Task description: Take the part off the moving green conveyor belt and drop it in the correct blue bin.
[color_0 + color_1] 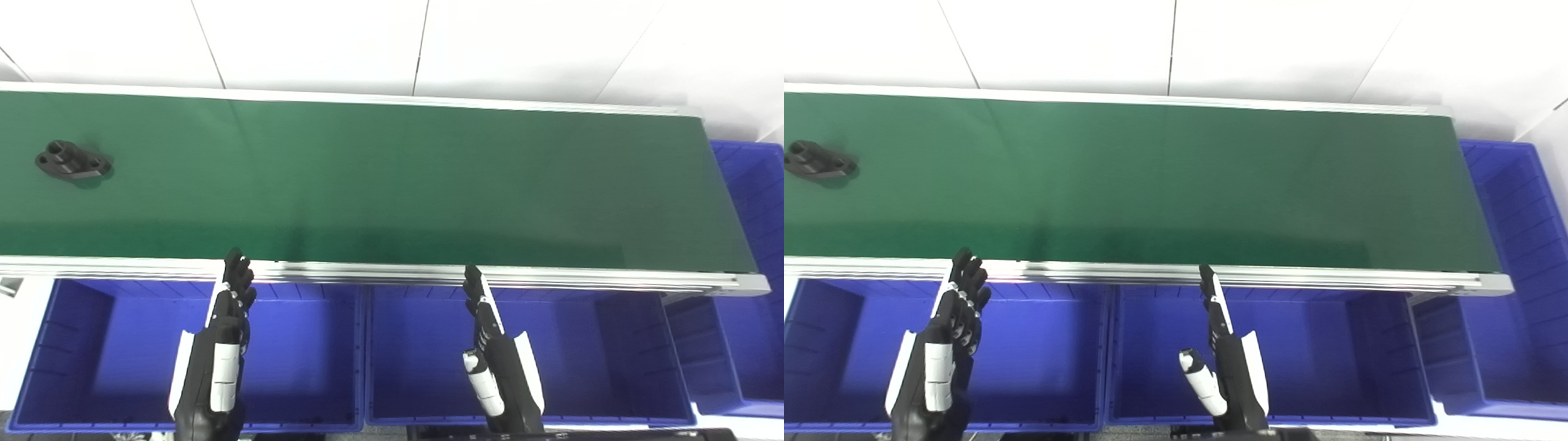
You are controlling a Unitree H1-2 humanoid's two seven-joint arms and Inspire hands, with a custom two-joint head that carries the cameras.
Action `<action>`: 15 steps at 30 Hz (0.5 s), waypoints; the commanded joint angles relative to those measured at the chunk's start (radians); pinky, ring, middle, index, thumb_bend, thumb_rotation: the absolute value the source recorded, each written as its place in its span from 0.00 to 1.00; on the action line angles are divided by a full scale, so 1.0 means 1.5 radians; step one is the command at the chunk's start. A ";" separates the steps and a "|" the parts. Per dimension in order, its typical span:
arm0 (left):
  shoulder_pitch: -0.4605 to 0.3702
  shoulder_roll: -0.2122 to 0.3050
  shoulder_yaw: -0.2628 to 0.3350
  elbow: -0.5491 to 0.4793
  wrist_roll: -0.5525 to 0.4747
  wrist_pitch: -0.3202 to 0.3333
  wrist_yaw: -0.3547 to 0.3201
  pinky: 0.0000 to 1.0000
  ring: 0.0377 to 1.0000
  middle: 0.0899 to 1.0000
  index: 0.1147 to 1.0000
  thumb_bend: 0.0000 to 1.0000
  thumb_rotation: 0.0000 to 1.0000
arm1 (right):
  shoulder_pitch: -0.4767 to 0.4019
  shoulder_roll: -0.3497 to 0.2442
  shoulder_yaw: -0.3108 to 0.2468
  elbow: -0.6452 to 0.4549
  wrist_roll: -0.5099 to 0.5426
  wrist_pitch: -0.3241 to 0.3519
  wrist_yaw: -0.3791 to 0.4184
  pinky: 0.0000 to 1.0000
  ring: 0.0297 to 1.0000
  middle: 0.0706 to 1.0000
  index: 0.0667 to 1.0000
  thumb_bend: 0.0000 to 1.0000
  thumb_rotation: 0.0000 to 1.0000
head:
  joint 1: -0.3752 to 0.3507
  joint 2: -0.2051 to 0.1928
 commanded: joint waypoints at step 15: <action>0.008 -0.005 -0.001 -0.011 0.020 -0.015 -0.018 1.00 1.00 1.00 1.00 0.78 1.00 | 0.004 0.042 0.028 -0.017 -0.014 -0.028 -0.006 1.00 1.00 1.00 1.00 0.82 1.00 | 0.005 -0.003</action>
